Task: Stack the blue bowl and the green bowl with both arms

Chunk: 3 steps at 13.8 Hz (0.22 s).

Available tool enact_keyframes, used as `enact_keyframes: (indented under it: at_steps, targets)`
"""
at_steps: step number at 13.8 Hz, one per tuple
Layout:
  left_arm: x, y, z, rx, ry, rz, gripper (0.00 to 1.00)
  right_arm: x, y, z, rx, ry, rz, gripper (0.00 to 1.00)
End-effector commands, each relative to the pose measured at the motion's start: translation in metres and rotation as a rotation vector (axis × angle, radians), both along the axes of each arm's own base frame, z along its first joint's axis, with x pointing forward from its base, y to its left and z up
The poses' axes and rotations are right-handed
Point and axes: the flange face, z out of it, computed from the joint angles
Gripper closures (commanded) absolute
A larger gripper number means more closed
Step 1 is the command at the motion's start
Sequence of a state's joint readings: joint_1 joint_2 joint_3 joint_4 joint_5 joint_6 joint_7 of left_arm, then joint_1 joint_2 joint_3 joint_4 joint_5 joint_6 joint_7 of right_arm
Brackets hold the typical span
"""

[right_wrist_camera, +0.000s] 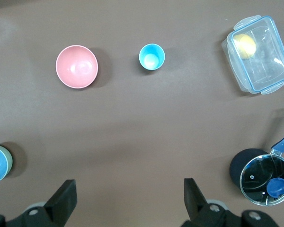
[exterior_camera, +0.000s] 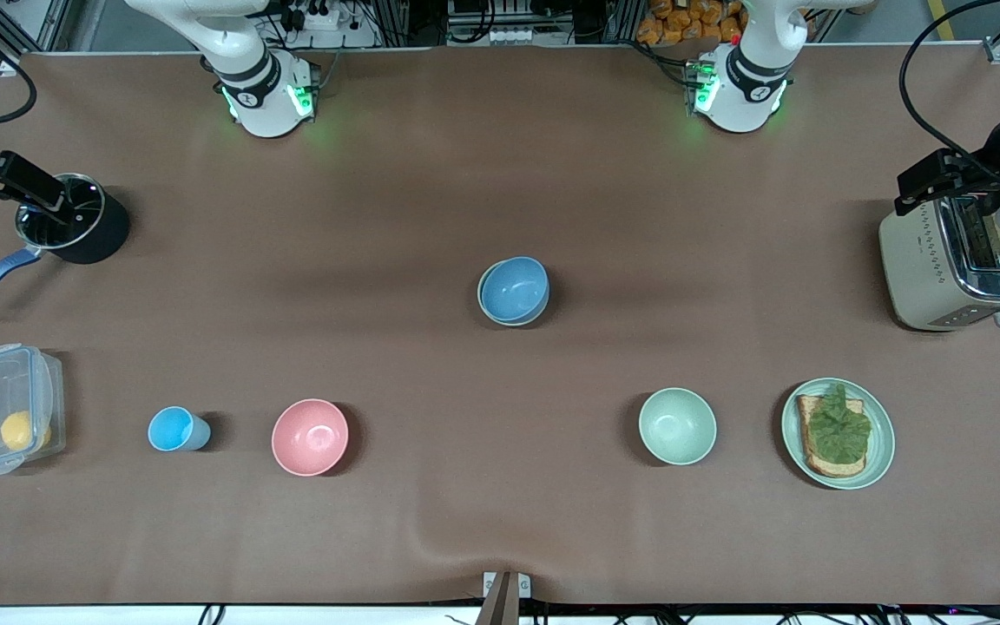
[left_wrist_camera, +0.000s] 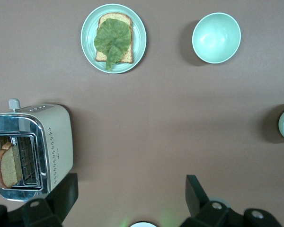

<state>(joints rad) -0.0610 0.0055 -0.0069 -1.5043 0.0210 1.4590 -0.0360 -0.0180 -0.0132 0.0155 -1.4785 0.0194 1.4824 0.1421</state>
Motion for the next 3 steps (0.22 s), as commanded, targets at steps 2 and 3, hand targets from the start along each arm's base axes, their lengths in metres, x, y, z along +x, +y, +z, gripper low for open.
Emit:
enact_keyframes:
  at_steps: [2,3]
  targets:
    - [-0.004,-0.0045,0.0043,-0.022,0.001,-0.022,0.0,-0.0018,-0.0002,0.0014,-0.029,0.002,0.014,0.0]
    - [-0.0041,-0.0053,0.0043,-0.022,0.001,-0.023,0.0,-0.0018,0.0011,0.0021,-0.032,0.0,0.017,0.0]
